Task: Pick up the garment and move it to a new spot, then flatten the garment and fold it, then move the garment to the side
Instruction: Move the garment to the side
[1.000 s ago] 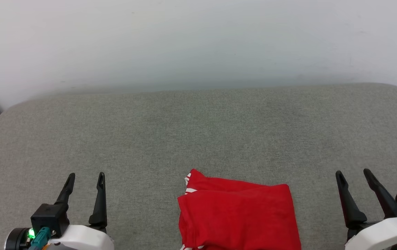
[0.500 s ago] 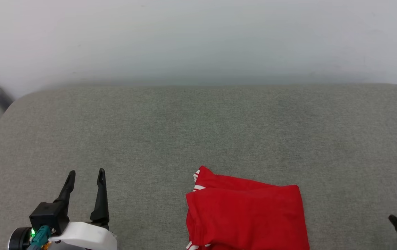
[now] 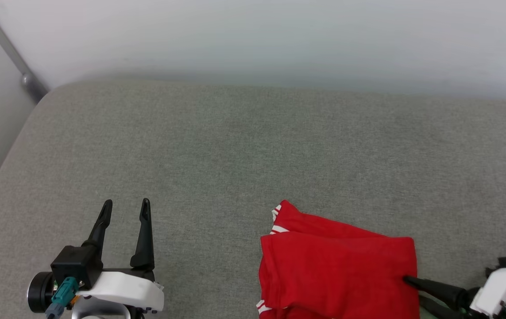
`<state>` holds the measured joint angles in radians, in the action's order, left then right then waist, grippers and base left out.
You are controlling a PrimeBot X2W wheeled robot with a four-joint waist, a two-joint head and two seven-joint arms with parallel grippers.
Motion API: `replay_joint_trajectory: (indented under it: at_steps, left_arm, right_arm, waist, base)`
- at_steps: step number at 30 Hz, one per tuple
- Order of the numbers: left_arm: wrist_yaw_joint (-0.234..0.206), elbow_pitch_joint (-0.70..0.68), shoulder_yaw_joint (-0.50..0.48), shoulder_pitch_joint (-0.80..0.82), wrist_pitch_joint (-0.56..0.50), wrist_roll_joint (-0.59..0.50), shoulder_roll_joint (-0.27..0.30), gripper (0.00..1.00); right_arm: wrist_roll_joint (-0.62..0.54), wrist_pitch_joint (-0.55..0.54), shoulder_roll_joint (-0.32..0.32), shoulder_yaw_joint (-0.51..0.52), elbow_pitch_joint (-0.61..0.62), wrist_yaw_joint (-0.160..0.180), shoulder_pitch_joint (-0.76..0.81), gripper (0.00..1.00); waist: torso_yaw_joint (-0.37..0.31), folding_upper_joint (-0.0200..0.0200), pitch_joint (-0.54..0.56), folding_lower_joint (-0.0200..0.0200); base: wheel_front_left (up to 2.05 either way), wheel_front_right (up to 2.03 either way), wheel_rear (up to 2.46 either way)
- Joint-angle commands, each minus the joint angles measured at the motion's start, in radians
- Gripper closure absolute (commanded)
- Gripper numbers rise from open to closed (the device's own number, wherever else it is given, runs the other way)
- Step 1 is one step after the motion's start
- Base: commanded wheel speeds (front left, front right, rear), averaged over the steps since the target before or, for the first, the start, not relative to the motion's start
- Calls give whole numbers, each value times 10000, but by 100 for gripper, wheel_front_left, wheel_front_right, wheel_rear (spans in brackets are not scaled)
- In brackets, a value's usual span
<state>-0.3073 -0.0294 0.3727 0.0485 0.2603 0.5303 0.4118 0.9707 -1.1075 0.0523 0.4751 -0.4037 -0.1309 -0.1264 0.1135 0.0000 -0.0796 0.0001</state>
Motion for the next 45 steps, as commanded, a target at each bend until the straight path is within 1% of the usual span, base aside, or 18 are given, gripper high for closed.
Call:
replay_joint_trajectory:
  at_steps: [1,4,5,6,7,8,9,13,16,21,23,26,29,33,36,38,42,45]
  left_arm:
    - [77,48,-58,137,65,-118,-57,0]
    - [190,112,-135,264,65,-215,-159,0]
    - [266,220,-169,296,58,-200,-293,0]
    - [305,240,-202,344,57,-233,-320,0]
    - [332,262,-230,356,57,-264,-341,0]
    - [327,282,-261,352,57,-283,-364,0]
    - [352,308,-284,345,57,-283,-382,0]
    - [446,459,-388,291,57,-328,-468,0]
    - [538,528,-411,252,57,-374,-486,0]
    - [589,504,-552,154,56,-430,-476,0]
    - [564,446,-650,44,54,-452,-439,0]
    - [581,352,-697,54,47,-545,-403,0]
    - [608,215,-739,185,47,-621,-359,0]
    - [655,-67,-760,562,42,-778,-224,0]
    - [716,-310,-731,942,-80,-889,-97,0]
    - [681,-510,-846,1227,-192,-984,125,0]
    - [735,-948,-939,1800,-582,-1260,580,0]
    - [822,-1257,-879,2234,-853,-1445,815,0]
  right_arm:
    - [369,117,-30,-278,-448,5,-296,0]
    - [1037,345,-32,-688,-1142,5,-730,0]
    - [1264,537,-49,-1080,-1633,5,-968,0]
    - [1289,559,-72,-1199,-1687,5,-1038,22]
    - [1313,578,-89,-1314,-1707,5,-1091,54]
    - [1324,597,-93,-1404,-1663,5,-1136,79]
    - [1293,618,-90,-1482,-1580,5,-1151,100]
    - [989,619,-46,-1784,-999,4,-1192,100]
    - [520,708,136,-2130,-398,4,-1178,100]
    - [-1022,1376,801,-3444,969,4,-1054,100]
    - [-1869,1711,1289,-4083,1453,5,-1130,100]
    - [-2906,2078,1863,-4855,1757,4,-1429,100]
    - [-3692,2357,2412,-5374,1805,4,-1843,100]
    - [-4300,2841,2804,-5962,1604,5,-2525,100]
    - [-4617,3203,3026,-6132,1318,5,-3103,100]
    - [-4806,3488,3125,-6263,1111,5,-3546,100]
    - [-5092,4093,3200,-6269,584,4,-4326,100]
    - [-5262,4659,3269,-6064,332,5,-4761,100]
  waist:
    - [116,0,-147,-1]
    - [181,0,-275,-1]
    - [229,0,-397,-1]
    - [228,0,-419,-1]
    - [220,0,-429,-1]
    - [203,0,-437,-1]
    - [184,0,-446,-1]
    - [25,0,-360,-1]
    - [-165,0,-256,-1]
    - [-726,0,-134,-1]
    - [-1123,0,-183,-1]
    - [-1797,0,-296,-1]
    - [-2589,0,-516,-1]
    - [-3769,0,-1089,-1]
    - [-4561,0,-1602,-1]
    - [-5071,0,-2058,-1]
    - [-5812,0,-2977,-1]
    - [-5946,0,-3480,-1]
  base:
    - [0,0,0]
    - [0,0,0]
    - [0,0,0]
    - [0,0,0]
    - [0,0,0]
    - [0,0,0]
    - [0,0,0]
    - [0,0,0]
    - [0,0,0]
    - [0,0,0]
    - [0,0,0]
    - [0,0,0]
    - [0,0,0]
    - [0,0,0]
    - [0,0,0]
    - [0,0,0]
    - [0,0,0]
    - [0,0,0]
